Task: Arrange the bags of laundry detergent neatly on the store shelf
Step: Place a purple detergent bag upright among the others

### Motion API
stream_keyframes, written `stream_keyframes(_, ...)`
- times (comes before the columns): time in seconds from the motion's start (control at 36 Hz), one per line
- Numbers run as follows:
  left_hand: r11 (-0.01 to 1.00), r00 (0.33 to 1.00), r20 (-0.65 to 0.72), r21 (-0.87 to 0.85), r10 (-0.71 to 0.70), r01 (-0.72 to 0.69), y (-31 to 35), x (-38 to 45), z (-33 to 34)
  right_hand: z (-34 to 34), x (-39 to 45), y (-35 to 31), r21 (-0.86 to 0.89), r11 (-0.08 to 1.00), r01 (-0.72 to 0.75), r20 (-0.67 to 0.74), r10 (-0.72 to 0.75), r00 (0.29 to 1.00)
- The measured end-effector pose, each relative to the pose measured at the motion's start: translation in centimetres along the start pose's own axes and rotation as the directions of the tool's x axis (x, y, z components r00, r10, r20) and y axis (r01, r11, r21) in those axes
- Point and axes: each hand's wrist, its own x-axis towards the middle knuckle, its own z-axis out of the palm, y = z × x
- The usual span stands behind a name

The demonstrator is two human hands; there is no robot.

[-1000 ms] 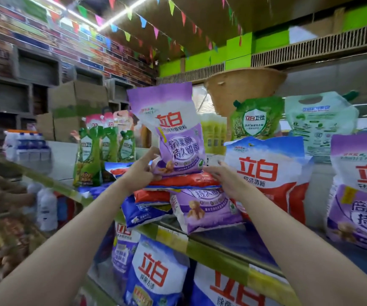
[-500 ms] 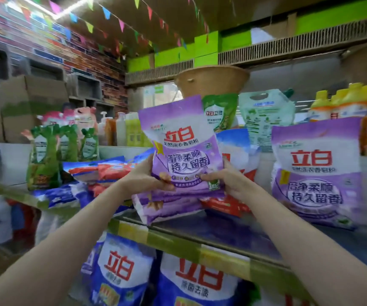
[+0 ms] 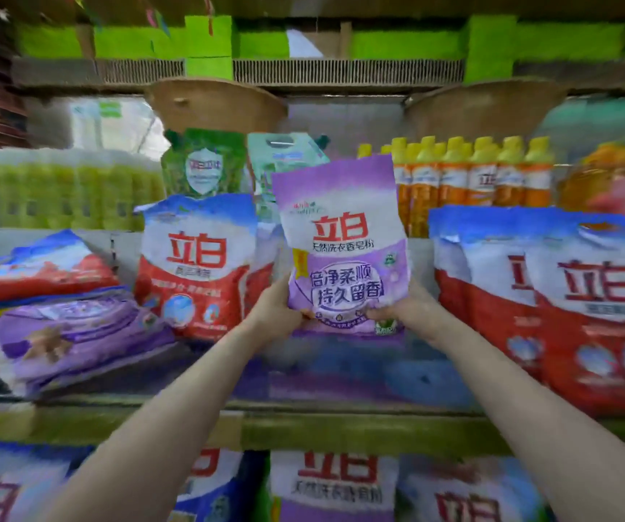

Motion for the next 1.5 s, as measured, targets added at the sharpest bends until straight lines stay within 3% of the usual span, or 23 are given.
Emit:
stream_keyframes(0.06,0.999,0.999,0.040,0.030,-0.035,0.034,-1.3,-0.1,1.4,-0.3,-0.7,1.9,-0.066,0.998,0.020,0.029,-0.018,0.999)
stream_keyframes(0.11,0.982,0.995,0.043,0.171,-0.084,0.076,-1.7,-0.9,1.9,-0.8,-0.7,3.2,-0.098,0.995,0.029,0.069,-0.023,0.997)
stream_keyframes(0.19,0.954,0.999,-0.002,0.298,-0.038,0.037,-1.8,-1.4,1.8,-1.0,-0.8,3.2,-0.158,0.987,0.020,0.073,-0.009,0.997)
stream_keyframes(0.42,0.984,1.000,-0.011,0.181,0.000,0.002,0.3,-2.3,2.2,-1.1,-1.1,3.6,-0.280,0.958,0.055,0.037,-0.047,0.998)
stream_keyframes(0.75,0.963,0.996,-0.058,0.260,-0.063,0.076,-0.2,-1.6,2.5,-1.2,-0.3,3.8,-0.297,0.955,0.014,0.026,-0.007,1.000)
stream_keyframes(0.86,0.955,0.993,-0.065,0.275,-0.094,0.108,-0.4,-1.3,2.4,-1.0,-0.7,3.5,-0.349,0.934,0.075,-0.026,-0.089,0.996)
stream_keyframes(0.97,0.947,0.987,-0.085,0.282,-0.135,0.154,0.0,-1.4,2.6,-0.6,-1.8,2.4,-0.510,0.853,0.111,-0.108,-0.192,0.975)
stream_keyframes(1.11,0.914,0.985,-0.053,0.368,-0.164,0.172,1.0,-2.3,2.4,-0.2,-2.7,1.0,-0.702,0.687,0.187,-0.179,-0.425,0.887)
stream_keyframes(1.17,0.907,0.987,-0.016,0.394,-0.157,0.150,1.4,-3.0,1.6,-0.2,-2.6,0.6,-0.830,0.510,0.225,-0.148,-0.592,0.792)
stream_keyframes(1.22,0.877,0.993,0.005,0.469,-0.119,0.103,1.7,-4.1,0.2,0.4,-2.8,0.1,-0.890,0.345,0.299,-0.076,-0.757,0.649)
stream_keyframes(1.28,0.843,0.998,-0.025,0.534,-0.062,0.066,1.9,-5.2,-1.9,2.0,-3.0,-0.4,-0.885,0.223,0.409,0.044,-0.835,0.549)
stream_keyframes(1.33,0.829,0.995,-0.095,0.555,-0.019,0.069,1.8,-6.3,-4.5,4.4,-3.2,-1.1,-0.851,0.140,0.506,0.154,-0.854,0.496)
stream_keyframes(1.39,0.824,0.980,-0.201,0.555,-0.003,0.117,1.6,-7.3,-7.2,7.2,-3.3,-2.2,-0.821,0.129,0.556,0.218,-0.830,0.514)
stream_keyframes(1.5,0.774,0.892,-0.453,0.566,0.005,0.283,1.3,-10.1,-12.2,13.7,-3.3,-5.4,-0.734,0.211,0.646,0.308,-0.744,0.593)
